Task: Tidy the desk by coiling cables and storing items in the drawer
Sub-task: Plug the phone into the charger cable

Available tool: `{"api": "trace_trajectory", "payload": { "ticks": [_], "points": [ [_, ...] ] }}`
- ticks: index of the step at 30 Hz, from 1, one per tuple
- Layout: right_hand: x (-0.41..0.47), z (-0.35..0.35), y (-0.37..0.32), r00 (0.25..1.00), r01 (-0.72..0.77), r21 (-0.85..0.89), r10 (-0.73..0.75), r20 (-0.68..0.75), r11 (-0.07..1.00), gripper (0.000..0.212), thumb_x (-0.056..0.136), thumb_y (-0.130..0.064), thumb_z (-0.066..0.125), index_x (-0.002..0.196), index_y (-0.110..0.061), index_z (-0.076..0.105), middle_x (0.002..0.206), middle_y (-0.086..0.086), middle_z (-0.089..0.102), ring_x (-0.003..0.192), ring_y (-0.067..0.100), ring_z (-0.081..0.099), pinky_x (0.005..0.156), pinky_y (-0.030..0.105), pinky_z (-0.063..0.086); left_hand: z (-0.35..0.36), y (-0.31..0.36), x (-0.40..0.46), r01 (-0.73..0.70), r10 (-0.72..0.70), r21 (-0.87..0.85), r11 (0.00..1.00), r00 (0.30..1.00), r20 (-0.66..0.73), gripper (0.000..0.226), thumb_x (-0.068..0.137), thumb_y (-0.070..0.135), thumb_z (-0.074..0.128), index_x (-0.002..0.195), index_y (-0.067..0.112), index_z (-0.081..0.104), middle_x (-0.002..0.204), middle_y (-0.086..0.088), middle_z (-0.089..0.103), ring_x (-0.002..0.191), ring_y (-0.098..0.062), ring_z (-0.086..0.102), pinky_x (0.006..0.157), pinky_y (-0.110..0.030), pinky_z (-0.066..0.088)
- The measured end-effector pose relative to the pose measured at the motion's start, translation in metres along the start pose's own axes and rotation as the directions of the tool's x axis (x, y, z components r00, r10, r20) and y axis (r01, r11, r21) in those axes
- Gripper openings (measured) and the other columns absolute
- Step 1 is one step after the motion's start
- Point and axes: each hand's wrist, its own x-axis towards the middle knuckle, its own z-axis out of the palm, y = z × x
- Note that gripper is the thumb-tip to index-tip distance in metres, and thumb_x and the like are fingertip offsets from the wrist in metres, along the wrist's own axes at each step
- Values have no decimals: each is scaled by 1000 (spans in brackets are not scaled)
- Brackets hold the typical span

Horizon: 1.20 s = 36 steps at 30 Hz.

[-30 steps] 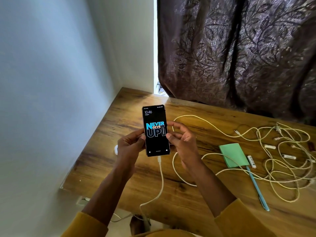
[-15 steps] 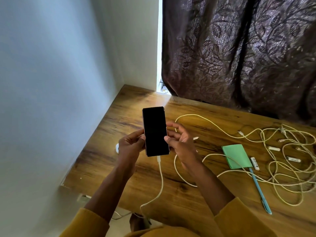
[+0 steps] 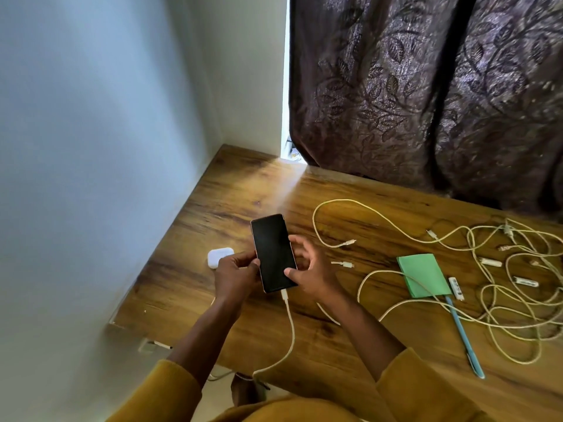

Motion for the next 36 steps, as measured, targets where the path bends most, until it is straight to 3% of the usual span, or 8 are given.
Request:
{"api": "trace_trajectory", "payload": {
  "ticks": [3,7,10,14,20,23,30,36],
  "points": [
    [2,3,7,1000,-12,-70,13,12,997,72,88,-8,77,147,-37,48,143,5,59,121,15,59,85,27,57,2,-12,4,50,-47,69,996,998,-36,25,101,1,61,101,20,78,88,6,81,82,-15,79,73,-36,66],
    [4,11,13,999,-33,-188,36,11,982,72,88,-17,79,149,-35,45,135,4,62,107,19,66,81,34,62,2,-21,9,15,4,264,964,997,-73,22,98,11,68,104,26,82,100,4,81,92,-19,77,84,-47,65],
    [6,13,14,999,-43,-212,44,-1,976,71,91,-17,78,151,-30,43,139,4,60,113,23,65,66,20,54,1,-22,12,-1,26,324,946,997,-72,20,97,13,69,111,23,81,101,4,81,92,-17,77,86,-46,64],
    [10,13,17,999,-47,-225,45,-16,973,74,91,-18,78,155,-25,42,146,6,55,121,23,62,62,10,42,3,-17,15,-14,42,349,937,996,-74,19,97,13,70,112,22,80,103,1,80,91,-18,77,85,-45,65],
    [19,20,23,996,-51,-289,27,-84,956,70,85,-24,80,148,-28,50,137,6,57,112,21,63,89,34,60,5,-14,15,-37,100,472,881,989,-110,20,96,16,71,114,21,80,107,0,80,91,-15,75,85,-39,63],
    [22,24,25,995,-57,-301,29,-98,952,69,85,-24,79,149,-27,51,131,5,60,108,23,66,90,40,61,8,-11,13,-45,135,550,834,983,-125,20,95,17,71,111,24,81,103,2,81,88,-12,71,72,-25,53],
    [27,24,25,993,-67,-321,33,-109,945,68,86,-27,77,150,-25,51,129,5,63,114,22,62,95,45,59,12,-6,8,-21,105,579,815,988,-112,21,90,19,67,104,28,81,94,4,80,89,-19,74,80,-40,62],
    [27,26,28,992,-77,-338,38,-122,938,71,87,-27,78,152,-26,48,134,7,59,117,23,62,94,44,60,11,-4,8,-39,115,627,778,990,-81,23,91,18,64,104,26,81,93,3,80,89,-20,73,78,-35,60]
  ]
}}
